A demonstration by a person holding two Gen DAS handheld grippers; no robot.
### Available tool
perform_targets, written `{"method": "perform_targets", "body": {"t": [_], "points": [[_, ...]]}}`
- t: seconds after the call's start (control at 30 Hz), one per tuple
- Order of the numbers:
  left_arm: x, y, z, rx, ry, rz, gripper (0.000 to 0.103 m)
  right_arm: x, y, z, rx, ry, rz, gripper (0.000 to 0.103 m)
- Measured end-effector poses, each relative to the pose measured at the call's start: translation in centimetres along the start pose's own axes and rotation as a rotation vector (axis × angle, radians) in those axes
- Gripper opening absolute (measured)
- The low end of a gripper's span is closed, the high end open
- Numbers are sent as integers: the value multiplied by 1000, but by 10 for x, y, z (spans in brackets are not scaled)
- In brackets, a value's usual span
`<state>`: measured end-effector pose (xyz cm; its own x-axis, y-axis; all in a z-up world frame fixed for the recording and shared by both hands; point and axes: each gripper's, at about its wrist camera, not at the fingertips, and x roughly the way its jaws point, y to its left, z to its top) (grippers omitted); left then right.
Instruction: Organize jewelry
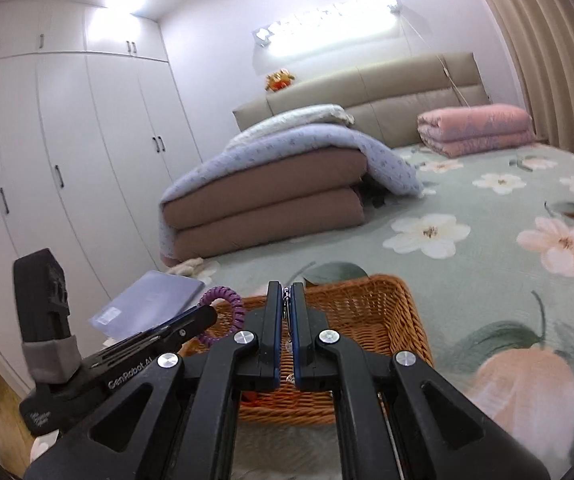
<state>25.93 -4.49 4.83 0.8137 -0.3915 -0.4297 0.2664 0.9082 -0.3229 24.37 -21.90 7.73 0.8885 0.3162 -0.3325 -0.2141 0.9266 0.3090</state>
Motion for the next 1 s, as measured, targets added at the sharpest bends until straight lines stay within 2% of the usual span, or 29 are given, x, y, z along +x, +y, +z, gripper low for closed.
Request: {"method": "perform_targets", "body": {"t": [0.23,0.47,0.57,0.63,0.67,1.0], "points": [[42,-1,-29,54,99,12,12,47,-26,-26,36,120,-36,5],[41,3,-33,39,100,-9,13,52,-31,-37,40,127,-74,8],[38,8,-32,21,92,-12,27,49,-35,-37,58,129,-65,14],[34,10,-31,10,73,-15,40,47,-38,-37,73,124,-64,25],[31,10,-30,4,63,-20,43,46,-39,-37,77,120,-64,27],[5,12,-26,-7,9,-38,45,31,-35,-38,68,93,-81,27]]}}
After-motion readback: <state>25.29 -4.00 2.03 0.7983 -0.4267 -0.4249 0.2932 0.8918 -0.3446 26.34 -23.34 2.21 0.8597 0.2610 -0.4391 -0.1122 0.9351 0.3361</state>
